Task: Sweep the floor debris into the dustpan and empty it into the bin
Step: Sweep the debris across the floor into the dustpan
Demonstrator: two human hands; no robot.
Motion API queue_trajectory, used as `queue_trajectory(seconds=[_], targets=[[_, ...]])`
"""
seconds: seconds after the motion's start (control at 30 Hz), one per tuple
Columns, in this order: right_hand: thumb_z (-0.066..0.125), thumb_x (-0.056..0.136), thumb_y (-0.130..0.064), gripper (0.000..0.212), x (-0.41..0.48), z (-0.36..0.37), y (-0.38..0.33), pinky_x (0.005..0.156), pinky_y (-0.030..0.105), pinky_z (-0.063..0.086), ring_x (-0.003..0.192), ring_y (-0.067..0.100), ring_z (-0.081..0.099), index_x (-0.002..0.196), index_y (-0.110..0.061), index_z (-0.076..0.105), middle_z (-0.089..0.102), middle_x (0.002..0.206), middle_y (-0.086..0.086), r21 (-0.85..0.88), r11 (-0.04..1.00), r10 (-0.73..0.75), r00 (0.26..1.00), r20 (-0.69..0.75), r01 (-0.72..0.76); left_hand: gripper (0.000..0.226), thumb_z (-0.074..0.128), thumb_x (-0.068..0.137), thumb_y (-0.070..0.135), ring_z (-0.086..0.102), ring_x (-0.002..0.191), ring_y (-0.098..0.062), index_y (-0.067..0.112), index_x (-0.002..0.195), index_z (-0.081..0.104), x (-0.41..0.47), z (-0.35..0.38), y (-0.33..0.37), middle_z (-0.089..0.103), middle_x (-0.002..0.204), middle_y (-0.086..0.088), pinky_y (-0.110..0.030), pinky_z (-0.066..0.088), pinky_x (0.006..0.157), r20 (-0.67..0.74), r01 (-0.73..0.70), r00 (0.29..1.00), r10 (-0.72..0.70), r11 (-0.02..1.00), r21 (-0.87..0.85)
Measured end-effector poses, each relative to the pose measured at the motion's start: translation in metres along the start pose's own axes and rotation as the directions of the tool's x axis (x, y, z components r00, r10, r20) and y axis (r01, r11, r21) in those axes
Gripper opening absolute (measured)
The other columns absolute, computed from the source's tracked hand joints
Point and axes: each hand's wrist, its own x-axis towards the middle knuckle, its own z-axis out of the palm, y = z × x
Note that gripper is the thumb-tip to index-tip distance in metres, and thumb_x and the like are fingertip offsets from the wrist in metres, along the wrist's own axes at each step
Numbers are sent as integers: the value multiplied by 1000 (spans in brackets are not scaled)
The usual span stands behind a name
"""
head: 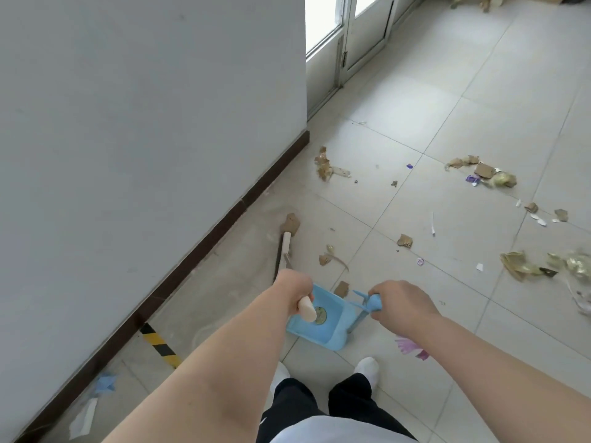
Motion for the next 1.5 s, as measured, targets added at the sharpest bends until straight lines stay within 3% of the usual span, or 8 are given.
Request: queue_trajectory(seconds=[0.1,0.27,0.57,0.8,0.97,1.27,1.33,1.5], targets=[[59,84,-19,21,-2,-5,27,64,26,47,86,23,65,99,-26,71,68,94,-1,17,1000,8,1000,5,-8,17,39,88,-7,45,46,-16,3,79,51,0,16,8,50,62,-8,-25,42,52,12,17,1000,-16,999,-43],[61,83,-19,20,1,-13,50,61,25,41,79,22,59,100,-24,70,67,94,0,6,1000,-11,1000,-8,11,16,47,89,-4,41,26,-8,4,76,51,0,13,20,49,63,-10,-12,36,32,8,64,998,-64,998,-28],[59,83,-14,20,-11,-19,74,58,26,43,77,23,61,98,-21,70,66,89,1,53,998,33,998,-44,-31,15,46,88,-6,41,22,-10,5,79,51,-5,18,25,48,65,-9,-14,40,34,-93,63,994,-66,997,-34],[62,81,-18,15,-39,-25,124,56,25,41,77,24,63,92,-22,72,67,85,1,186,971,164,985,-46,-152,21,43,88,0,48,49,-9,12,104,53,5,86,20,52,69,-4,-19,44,48,-54,102,993,-106,992,-74],[62,80,-16,16,-62,-28,157,53,23,39,74,23,61,92,-21,71,66,83,1,220,943,270,960,-72,-249,16,43,89,-2,52,55,-14,6,97,53,-10,153,31,55,78,-9,-24,45,47,43,45,998,-45,999,-3],[57,79,-9,25,-82,-21,192,58,26,41,74,24,55,99,-18,68,58,81,0,217,912,375,922,-94,-348,21,40,94,1,40,23,-7,6,74,43,-26,192,61,45,45,-3,-11,35,27,252,77,967,-39,987,-143],[56,80,-9,27,-81,-21,190,62,27,43,75,24,55,103,-18,67,58,84,1,202,914,374,922,-94,-351,22,41,93,0,40,22,-7,4,72,44,-29,188,66,45,44,-5,-11,35,27,240,50,970,-20,992,-116],[56,81,-10,25,-68,-32,178,60,26,42,75,22,56,101,-19,67,59,84,0,168,925,362,926,-109,-341,17,44,91,-4,43,24,-8,3,77,51,-34,156,76,48,64,-8,-13,40,31,144,-34,989,40,998,-44]])
